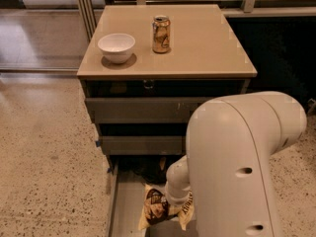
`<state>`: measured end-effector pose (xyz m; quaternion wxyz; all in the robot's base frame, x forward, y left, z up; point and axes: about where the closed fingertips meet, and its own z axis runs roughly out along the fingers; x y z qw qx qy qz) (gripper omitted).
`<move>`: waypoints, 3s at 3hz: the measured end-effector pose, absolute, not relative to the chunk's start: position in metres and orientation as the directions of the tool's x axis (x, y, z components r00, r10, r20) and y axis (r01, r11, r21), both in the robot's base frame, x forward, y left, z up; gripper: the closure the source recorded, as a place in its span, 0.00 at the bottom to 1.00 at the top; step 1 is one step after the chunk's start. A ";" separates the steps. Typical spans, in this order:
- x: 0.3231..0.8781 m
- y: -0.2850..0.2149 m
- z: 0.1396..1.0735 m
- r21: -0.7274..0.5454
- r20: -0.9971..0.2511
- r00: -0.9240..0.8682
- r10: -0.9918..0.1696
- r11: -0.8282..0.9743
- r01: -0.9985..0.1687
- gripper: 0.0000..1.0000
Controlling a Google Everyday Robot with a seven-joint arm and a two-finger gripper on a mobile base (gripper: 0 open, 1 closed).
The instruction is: Pick brown chip bag from bottom drawer and place on counter
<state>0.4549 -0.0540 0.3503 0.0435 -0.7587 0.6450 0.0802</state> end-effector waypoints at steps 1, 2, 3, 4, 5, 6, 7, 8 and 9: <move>0.473 -0.068 0.384 -0.039 -0.117 0.151 -0.982 -0.147 -0.988 1.00; 0.487 -0.072 0.431 -0.118 -0.071 0.163 -0.984 -0.154 -0.981 1.00; 0.487 -0.072 0.431 -0.118 -0.071 0.163 -0.984 -0.154 -0.981 1.00; 0.493 -0.076 0.453 -0.136 -0.051 0.174 -0.983 -0.166 -0.977 1.00; 0.502 -0.080 0.497 -0.172 0.006 0.203 -0.979 -0.201 -0.964 1.00; 0.515 -0.081 0.549 -0.208 0.063 0.232 -0.971 -0.241 -0.948 1.00; 0.529 -0.080 0.598 -0.228 0.119 0.258 -0.959 -0.279 -0.933 1.00; 0.538 -0.081 0.636 -0.243 0.173 0.271 -0.947 -0.308 -0.920 1.00; 0.543 -0.083 0.692 -0.276 0.249 0.271 -0.930 -0.336 -0.900 1.00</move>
Offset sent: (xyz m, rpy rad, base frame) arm 0.0371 -0.0166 0.1029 -0.1298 -0.2195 -0.0062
